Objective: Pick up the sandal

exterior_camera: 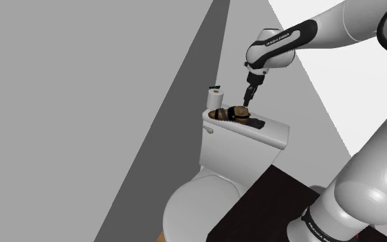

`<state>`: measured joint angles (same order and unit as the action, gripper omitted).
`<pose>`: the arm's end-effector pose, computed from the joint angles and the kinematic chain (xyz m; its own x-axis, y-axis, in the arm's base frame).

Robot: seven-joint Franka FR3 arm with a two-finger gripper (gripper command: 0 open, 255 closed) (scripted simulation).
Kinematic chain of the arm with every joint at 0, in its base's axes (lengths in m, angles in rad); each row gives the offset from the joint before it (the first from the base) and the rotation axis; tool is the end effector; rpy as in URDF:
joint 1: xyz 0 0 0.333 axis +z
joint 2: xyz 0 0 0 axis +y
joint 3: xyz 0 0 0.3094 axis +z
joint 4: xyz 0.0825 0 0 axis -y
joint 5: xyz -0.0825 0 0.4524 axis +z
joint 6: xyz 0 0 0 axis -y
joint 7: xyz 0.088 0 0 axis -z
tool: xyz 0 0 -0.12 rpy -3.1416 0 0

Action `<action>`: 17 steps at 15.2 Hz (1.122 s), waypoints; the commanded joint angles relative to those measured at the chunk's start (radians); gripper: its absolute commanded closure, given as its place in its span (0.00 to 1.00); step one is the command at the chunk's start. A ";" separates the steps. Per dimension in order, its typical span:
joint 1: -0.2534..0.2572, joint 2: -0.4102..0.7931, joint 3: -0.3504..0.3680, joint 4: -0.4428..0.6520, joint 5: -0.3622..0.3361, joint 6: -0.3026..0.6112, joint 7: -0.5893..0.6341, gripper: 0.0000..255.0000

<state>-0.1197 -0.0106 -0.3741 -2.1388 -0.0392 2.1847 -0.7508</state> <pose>0.5287 -0.2868 0.3587 0.9611 0.2755 0.0205 0.2739 -0.9599 0.0593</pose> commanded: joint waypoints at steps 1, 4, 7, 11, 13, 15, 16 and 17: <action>-0.013 0.080 -0.014 0.052 0.029 0.027 -0.053 0.00; -0.041 0.195 -0.022 0.142 0.074 0.050 -0.124 0.00; -0.071 0.290 -0.019 0.225 0.111 0.060 -0.176 0.00; -0.076 0.318 -0.013 0.205 0.124 0.106 -0.184 0.00; -0.079 0.333 -0.010 0.196 0.132 0.129 -0.188 0.00; -0.081 0.345 -0.007 0.190 0.138 0.147 -0.191 0.00; -0.081 0.345 -0.007 0.190 0.138 0.147 -0.191 0.00; -0.081 0.344 -0.007 0.188 0.138 0.148 -0.191 1.00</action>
<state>-0.2002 0.3311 -0.3820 -1.9503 0.0976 2.3311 -0.9416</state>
